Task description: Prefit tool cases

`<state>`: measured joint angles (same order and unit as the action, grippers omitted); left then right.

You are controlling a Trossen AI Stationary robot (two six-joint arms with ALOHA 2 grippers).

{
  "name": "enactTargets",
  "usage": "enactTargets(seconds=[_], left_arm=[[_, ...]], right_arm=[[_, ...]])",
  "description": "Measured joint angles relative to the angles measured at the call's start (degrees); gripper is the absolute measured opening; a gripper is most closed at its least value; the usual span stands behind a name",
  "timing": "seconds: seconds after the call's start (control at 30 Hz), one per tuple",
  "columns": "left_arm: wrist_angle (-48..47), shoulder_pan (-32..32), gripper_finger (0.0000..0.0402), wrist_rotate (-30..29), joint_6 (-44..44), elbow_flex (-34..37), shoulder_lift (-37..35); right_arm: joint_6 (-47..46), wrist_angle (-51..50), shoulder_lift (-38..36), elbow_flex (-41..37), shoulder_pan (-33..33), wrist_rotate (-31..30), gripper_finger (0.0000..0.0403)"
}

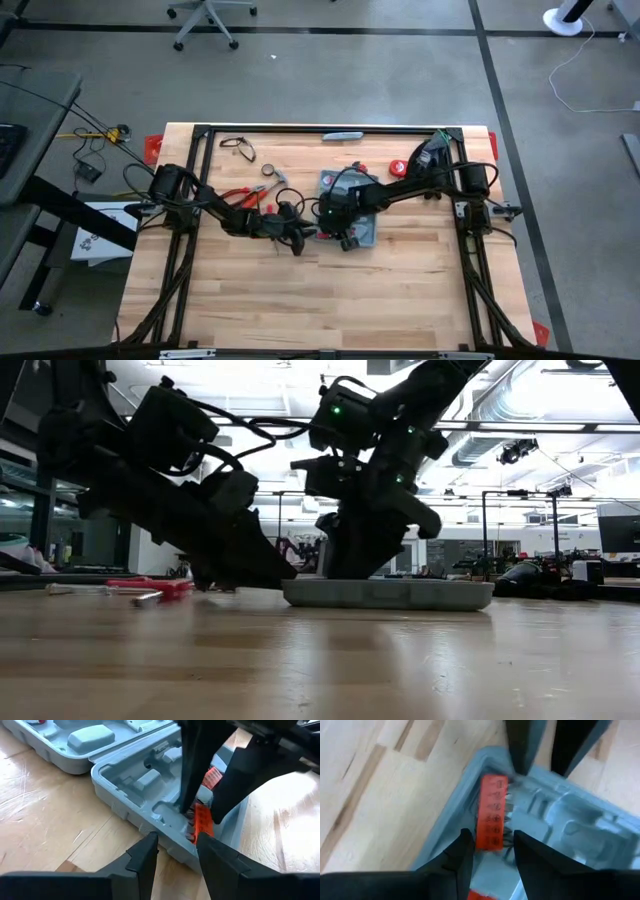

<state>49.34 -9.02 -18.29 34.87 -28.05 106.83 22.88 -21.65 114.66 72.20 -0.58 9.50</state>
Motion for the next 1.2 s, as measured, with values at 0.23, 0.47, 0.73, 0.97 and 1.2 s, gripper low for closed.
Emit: enactTargets(seconds=[0.23,0.47,0.73,0.97,1.2], left_arm=[[0.11,0.04,0.0131,-0.67,-0.20,0.04,0.00],[0.25,0.04,0.0131,-0.83,-0.17,0.04,0.02],[0.27,0.00,0.0131,-1.29,0.00,0.07,0.02],[0.25,-0.09,0.0131,-1.47,0.00,0.09,0.02],[0.25,-0.15,0.0131,-1.48,0.00,0.09,0.02]], right_arm=[[1.19,1.43,-0.03,0.00,0.26,-1.63,0.0132],[-0.90,3.62,-0.03,0.02,0.39,-1.75,0.0132],[-1.88,3.59,2.51,0.28,0.66,-0.63,0.0132],[-5.99,3.52,2.79,0.27,1.02,-0.74,0.0108],[-9.07,3.34,2.66,0.22,1.03,-0.85,0.0081]])
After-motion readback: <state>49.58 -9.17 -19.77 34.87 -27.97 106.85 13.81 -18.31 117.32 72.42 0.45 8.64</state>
